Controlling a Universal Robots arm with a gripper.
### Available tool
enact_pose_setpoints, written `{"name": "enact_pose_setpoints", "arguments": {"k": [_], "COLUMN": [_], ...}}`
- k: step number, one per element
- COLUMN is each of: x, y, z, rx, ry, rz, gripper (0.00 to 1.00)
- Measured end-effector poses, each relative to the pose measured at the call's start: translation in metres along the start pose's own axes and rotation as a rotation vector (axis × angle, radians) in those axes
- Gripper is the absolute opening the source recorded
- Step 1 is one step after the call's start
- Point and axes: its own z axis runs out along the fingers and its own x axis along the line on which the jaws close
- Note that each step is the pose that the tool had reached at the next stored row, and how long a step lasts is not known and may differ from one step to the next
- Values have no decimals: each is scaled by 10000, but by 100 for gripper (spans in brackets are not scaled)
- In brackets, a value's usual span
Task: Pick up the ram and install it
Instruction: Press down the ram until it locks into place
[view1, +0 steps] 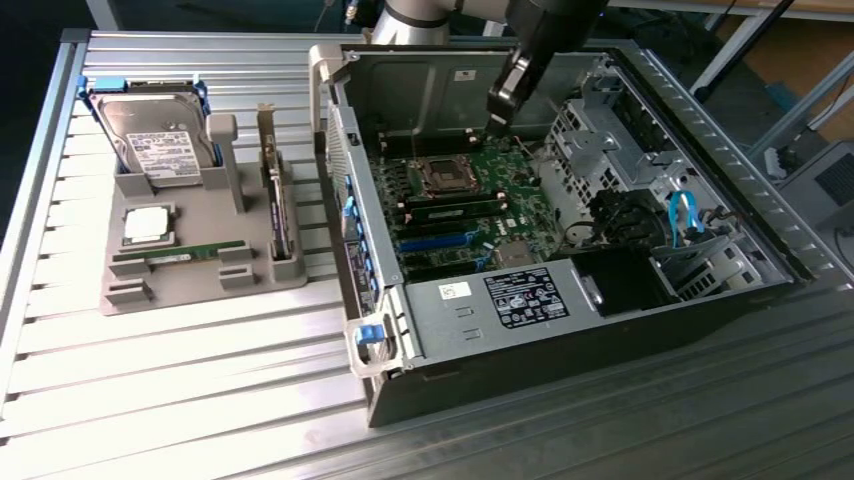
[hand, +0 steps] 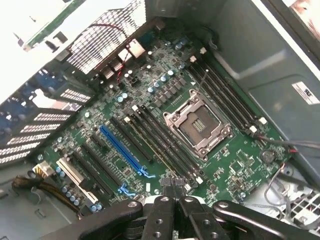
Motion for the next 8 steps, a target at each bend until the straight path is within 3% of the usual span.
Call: {"name": "enact_pose_setpoints", "arguments": {"k": [8], "x": [0], "y": [0], "z": [0], "rx": [43], "ry": [-41], "rz": [1263], "gripper": [10]}}
